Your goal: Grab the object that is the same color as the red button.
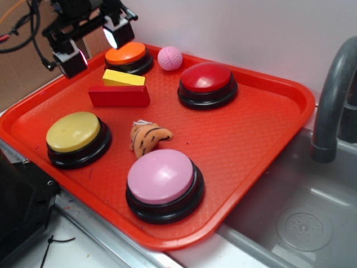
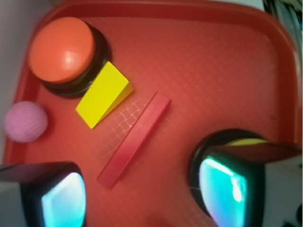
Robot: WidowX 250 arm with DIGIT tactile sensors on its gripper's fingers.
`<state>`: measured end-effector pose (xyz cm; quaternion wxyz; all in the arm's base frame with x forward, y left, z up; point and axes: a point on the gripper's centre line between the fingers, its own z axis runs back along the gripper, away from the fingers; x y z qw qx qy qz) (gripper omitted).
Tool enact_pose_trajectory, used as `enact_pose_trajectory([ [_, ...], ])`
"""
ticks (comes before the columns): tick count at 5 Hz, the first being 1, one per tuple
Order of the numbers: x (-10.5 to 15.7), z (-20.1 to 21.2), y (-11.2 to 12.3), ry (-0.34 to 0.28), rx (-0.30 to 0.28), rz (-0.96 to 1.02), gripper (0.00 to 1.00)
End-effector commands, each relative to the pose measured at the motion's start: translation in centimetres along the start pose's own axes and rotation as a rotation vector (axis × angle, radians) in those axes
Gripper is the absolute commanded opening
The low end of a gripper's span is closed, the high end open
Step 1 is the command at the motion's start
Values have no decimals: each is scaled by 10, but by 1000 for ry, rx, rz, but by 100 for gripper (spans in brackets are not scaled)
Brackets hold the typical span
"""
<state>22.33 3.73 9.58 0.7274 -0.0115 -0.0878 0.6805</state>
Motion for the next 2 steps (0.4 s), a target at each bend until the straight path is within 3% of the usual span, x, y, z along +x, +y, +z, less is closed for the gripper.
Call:
enact_pose_trajectory([
  [1,2,-31,-7,13,48,17,100],
  [2,2,-47,-13,19,94,8,100],
])
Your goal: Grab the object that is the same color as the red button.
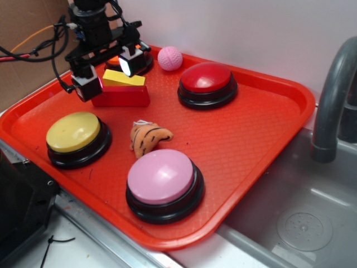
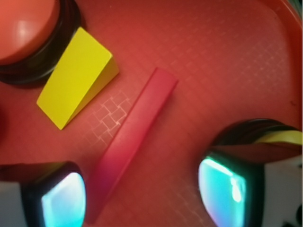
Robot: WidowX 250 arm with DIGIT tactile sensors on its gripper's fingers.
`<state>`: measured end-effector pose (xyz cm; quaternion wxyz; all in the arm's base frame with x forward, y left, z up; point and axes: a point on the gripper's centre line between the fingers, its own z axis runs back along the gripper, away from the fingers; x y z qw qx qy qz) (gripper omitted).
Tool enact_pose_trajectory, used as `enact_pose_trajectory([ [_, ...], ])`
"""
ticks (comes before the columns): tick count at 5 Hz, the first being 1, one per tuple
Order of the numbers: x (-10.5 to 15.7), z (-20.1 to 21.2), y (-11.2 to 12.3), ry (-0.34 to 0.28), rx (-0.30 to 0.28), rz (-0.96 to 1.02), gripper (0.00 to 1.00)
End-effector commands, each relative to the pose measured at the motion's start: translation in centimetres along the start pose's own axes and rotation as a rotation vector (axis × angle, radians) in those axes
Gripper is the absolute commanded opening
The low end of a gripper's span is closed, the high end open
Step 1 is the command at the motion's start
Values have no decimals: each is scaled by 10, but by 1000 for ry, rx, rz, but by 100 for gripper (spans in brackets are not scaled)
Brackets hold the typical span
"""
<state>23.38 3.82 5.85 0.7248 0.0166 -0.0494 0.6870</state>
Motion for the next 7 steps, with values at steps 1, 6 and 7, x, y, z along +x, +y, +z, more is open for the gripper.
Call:
enact_pose_trajectory([
  [1,3,-16,-12,-12,21,-16,100],
  [6,-5,-24,-11,34,7,-236,0],
  [7,-1,13,-7,60,-43,-438,0],
])
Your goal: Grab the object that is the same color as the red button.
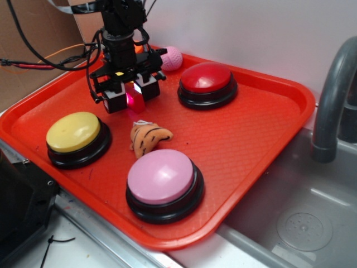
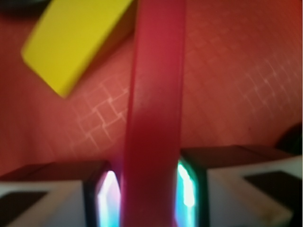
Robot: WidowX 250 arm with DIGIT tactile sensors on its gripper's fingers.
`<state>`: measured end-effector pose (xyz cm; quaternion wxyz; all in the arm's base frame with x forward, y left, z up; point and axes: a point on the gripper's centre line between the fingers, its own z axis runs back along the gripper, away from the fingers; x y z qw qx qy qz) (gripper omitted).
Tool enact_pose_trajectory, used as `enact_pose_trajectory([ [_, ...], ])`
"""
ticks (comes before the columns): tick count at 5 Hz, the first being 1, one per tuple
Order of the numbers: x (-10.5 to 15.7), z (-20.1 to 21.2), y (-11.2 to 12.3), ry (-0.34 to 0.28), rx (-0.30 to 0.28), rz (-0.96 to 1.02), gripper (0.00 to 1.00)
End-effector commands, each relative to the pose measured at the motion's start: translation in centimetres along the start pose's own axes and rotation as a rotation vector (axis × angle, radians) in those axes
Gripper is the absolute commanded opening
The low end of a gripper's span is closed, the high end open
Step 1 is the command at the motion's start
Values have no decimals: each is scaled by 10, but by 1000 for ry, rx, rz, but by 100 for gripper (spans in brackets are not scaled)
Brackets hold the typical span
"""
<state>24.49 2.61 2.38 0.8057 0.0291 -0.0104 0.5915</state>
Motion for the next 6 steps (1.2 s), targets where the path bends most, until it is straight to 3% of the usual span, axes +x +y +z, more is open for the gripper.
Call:
enact_pose_trajectory([
  [1,5,83,16,-40,-165,-333,0],
  [3,-16,154,23,-119,-200,-726,0],
  [5,-30,185,38,-75,-248,-1026,0],
  [6,-26,181,42,-75,-218,-1043,0],
])
